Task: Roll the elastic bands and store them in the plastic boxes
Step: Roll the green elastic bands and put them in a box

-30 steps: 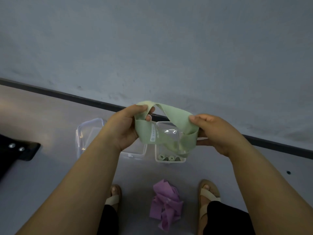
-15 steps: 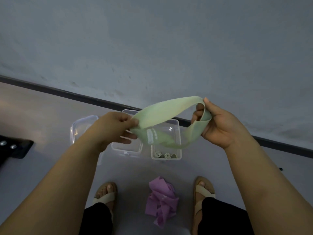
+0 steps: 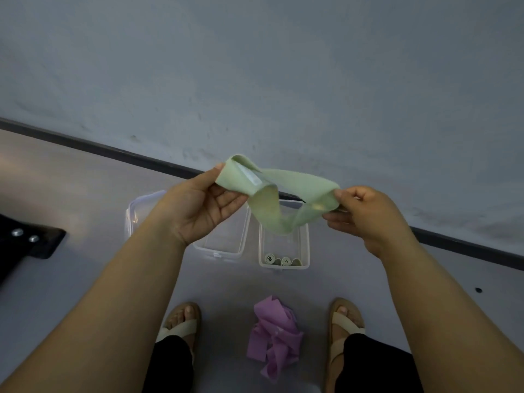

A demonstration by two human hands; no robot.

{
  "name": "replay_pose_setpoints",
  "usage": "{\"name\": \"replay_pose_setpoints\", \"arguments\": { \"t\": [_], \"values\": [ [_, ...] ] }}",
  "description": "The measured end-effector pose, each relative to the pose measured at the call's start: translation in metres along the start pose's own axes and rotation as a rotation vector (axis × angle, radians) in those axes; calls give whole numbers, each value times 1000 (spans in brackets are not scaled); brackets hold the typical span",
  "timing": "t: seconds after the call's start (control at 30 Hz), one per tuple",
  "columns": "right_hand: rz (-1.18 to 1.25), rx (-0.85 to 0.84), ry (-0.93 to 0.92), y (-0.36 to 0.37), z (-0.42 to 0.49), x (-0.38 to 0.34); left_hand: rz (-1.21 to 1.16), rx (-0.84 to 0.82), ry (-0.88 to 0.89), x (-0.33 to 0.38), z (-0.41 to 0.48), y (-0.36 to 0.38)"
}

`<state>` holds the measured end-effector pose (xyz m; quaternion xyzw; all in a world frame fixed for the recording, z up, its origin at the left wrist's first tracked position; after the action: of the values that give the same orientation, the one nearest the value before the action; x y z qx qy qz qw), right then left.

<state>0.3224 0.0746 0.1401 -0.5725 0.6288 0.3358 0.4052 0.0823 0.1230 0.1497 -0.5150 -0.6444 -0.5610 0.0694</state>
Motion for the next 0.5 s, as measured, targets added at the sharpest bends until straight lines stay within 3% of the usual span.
{"name": "replay_pose_setpoints", "arguments": {
  "t": [0.13, 0.2, 0.3, 0.5],
  "values": [
    [580, -101, 76, 10, 3, 9, 573, 61, -126, -4, -8, -10],
    [733, -165, 111, 18, 1, 7, 687, 158, -115, 1, -10, -22],
    [780, -251, 160, 28, -5, 4, 553, 255, -46, 8, -10, -35],
    [537, -291, 168, 28, -6, 5, -77, 219, 37, 4, -2, -33]
  ]
}}
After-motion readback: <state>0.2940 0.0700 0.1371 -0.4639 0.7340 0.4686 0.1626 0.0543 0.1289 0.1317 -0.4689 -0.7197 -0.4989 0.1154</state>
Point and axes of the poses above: each hand's wrist, its own z-axis towards the middle knuckle, its own y-axis out of the palm, x = y × z, the point moved 10 cm from there along z, towards the middle knuckle, and after that the axes turned 13 degrees about -x, right-handed, at the moved point
